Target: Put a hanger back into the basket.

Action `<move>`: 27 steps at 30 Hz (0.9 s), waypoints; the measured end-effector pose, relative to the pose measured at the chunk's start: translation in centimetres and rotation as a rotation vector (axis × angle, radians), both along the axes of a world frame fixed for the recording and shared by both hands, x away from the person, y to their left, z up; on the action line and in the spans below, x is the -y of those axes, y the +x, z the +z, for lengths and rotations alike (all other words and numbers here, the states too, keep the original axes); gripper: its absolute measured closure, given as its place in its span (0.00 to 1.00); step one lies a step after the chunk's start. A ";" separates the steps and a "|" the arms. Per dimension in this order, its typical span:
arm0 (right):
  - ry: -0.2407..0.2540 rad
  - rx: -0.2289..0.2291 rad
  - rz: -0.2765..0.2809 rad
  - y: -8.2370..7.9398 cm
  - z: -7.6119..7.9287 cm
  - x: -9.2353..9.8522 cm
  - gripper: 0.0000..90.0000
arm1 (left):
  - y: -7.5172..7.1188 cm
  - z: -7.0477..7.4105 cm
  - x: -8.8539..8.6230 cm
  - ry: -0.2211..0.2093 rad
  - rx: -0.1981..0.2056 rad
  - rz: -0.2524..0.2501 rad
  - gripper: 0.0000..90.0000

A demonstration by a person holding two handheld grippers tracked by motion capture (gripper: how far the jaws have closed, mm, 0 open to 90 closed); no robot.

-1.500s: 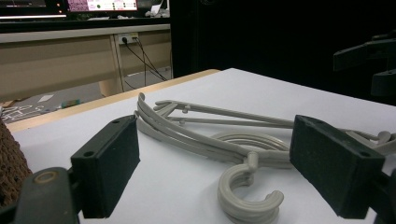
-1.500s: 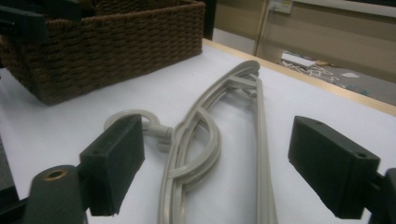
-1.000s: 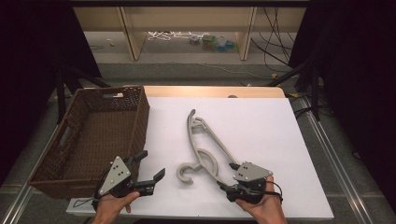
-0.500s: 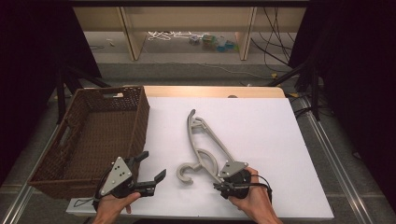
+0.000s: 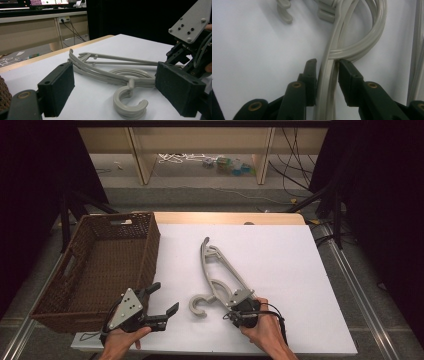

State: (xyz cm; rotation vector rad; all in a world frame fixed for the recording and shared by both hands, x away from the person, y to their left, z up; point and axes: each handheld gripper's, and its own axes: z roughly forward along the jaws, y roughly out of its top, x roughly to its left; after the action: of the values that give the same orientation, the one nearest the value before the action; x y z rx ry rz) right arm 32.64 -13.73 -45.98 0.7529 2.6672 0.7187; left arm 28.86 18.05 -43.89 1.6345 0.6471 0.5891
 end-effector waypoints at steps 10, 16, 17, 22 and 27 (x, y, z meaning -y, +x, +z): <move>-0.002 -0.017 -0.036 0.0 0.8 0.2 0.87 | 0.0 0.1 0.0 0.001 0.002 -0.003 0.17; -0.007 0.034 -0.061 -0.3 2.5 0.7 0.90 | 0.0 0.1 -0.1 0.000 0.004 -0.002 0.17; -0.016 0.034 -0.056 -0.3 2.7 0.9 0.90 | 0.0 0.1 -0.1 0.003 0.005 -0.003 0.17; -0.009 0.051 -0.058 -0.2 3.6 2.1 0.91 | 0.0 0.2 -0.1 0.004 0.006 -0.002 0.17; -0.012 0.072 -0.034 -0.1 4.4 3.0 0.91 | -0.1 0.2 -0.1 0.006 0.011 -0.005 0.17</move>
State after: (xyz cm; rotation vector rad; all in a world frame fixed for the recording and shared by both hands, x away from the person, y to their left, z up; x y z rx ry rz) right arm 32.50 -16.72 -41.62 0.7529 2.5860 0.7066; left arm 28.79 18.11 -43.72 1.6373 0.6341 0.5964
